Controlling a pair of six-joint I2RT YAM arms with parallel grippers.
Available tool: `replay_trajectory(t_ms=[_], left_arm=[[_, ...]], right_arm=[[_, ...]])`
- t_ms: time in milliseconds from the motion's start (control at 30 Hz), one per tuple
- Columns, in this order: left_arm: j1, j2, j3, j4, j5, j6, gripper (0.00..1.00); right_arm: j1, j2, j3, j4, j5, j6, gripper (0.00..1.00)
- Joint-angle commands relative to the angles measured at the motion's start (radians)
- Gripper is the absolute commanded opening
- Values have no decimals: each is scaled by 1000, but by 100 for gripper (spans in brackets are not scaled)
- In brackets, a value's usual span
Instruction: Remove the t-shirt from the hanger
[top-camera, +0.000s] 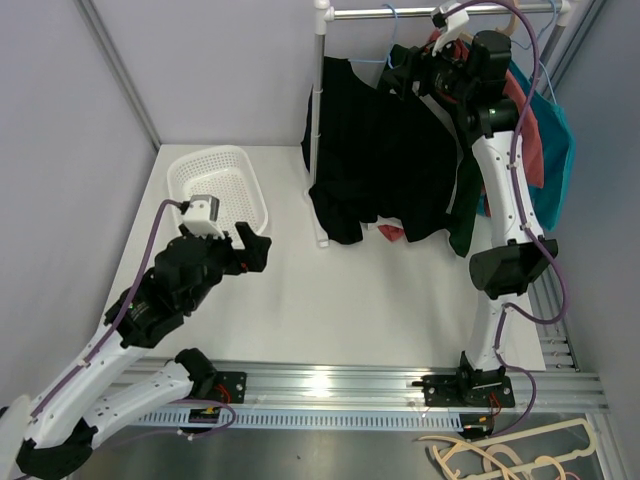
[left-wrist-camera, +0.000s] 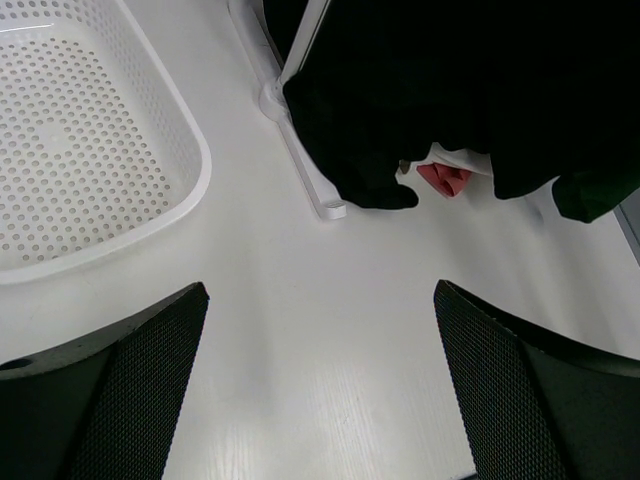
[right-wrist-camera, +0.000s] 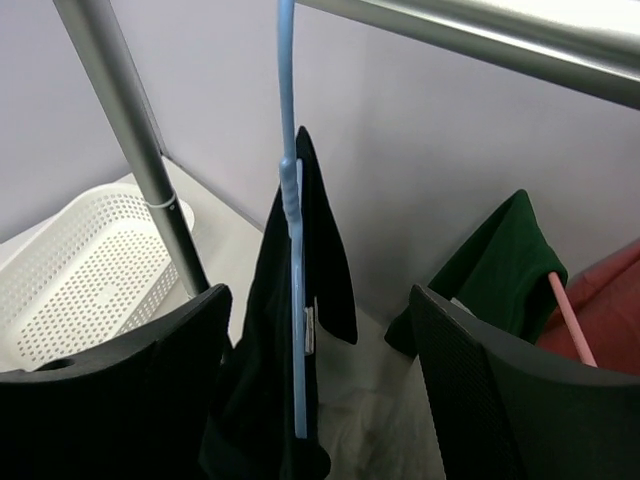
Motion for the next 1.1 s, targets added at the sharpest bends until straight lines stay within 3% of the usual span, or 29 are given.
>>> replay_trajectory(t_ms=[0,200,400,533,667,800,1067], left_arm=[[-1,21,44,54,12,29,100],[-1,59,76,37,-5,38,99],[-1,62,76,43,-8,38,100],[-1,76,76,39,-16,38,99],[-1,84,76,37,-17,36,99],[-1,84,73,37,-20,35,99],[-1,94,72,34,-19,32,100]], right_arm=[[-7,11,57,21,-41,23,76],[-9,47,86,35,-73,72,80],[-9,70,87,52,-113,104,49],[-9,80,91,57,-131,124,50],[-7,86,94,67,-151,134,32],[-3,83,94,80,-125,149,3],[22,31,91,126,-20,158,0]])
